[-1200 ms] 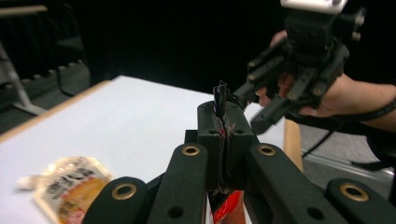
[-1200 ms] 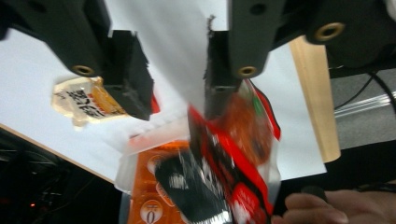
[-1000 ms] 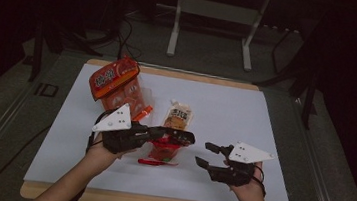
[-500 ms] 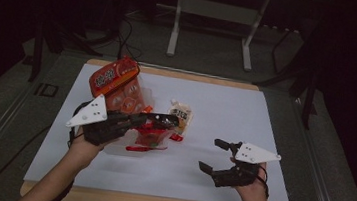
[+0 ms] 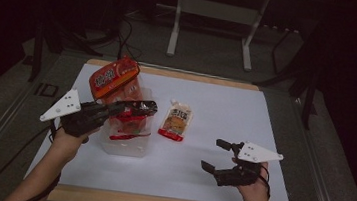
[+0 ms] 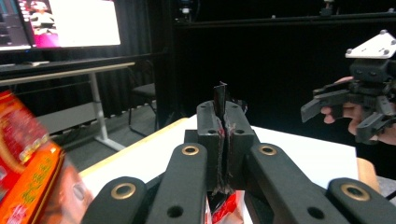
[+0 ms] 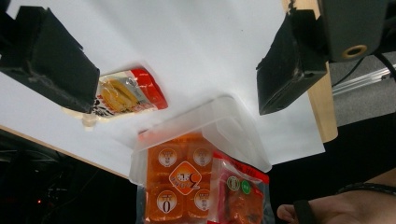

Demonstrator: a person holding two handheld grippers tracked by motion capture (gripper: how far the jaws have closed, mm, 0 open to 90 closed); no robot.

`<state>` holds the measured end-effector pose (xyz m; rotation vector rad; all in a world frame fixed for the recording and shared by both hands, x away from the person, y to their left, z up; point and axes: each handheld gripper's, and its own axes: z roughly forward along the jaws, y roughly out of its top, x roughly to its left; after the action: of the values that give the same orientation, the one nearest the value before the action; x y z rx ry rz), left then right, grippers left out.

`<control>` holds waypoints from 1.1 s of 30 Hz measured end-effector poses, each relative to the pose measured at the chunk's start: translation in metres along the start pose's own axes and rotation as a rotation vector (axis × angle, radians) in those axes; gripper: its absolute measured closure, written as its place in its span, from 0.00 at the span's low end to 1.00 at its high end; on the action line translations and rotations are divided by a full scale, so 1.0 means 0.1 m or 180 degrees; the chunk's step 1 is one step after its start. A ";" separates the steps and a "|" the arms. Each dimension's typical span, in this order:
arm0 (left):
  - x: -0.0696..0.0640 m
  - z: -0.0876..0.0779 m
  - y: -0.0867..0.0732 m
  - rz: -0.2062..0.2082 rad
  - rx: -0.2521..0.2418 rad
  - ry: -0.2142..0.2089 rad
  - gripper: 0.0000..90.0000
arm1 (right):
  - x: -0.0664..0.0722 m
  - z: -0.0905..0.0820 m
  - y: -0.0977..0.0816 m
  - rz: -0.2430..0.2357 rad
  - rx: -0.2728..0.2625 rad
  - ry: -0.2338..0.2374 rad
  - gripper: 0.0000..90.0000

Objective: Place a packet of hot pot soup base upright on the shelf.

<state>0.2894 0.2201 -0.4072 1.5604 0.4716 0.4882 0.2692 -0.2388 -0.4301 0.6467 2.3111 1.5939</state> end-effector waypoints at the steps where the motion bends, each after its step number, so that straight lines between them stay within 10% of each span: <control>1: 0.02 -0.01 -0.04 0.0010 -0.0008 0.0001 0.98 | 0.00 0.00 0.00 0.0006 0.0005 0.0004 0.15; 33: 0.13 -0.15 -0.36 -0.0148 0.0056 -0.0245 0.97 | -0.05 0.06 -0.08 0.0168 0.0051 0.0105 0.15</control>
<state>0.2911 0.2412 -0.4424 1.5759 0.4531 0.3878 0.2742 -0.2391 -0.4399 0.6957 2.3513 1.6225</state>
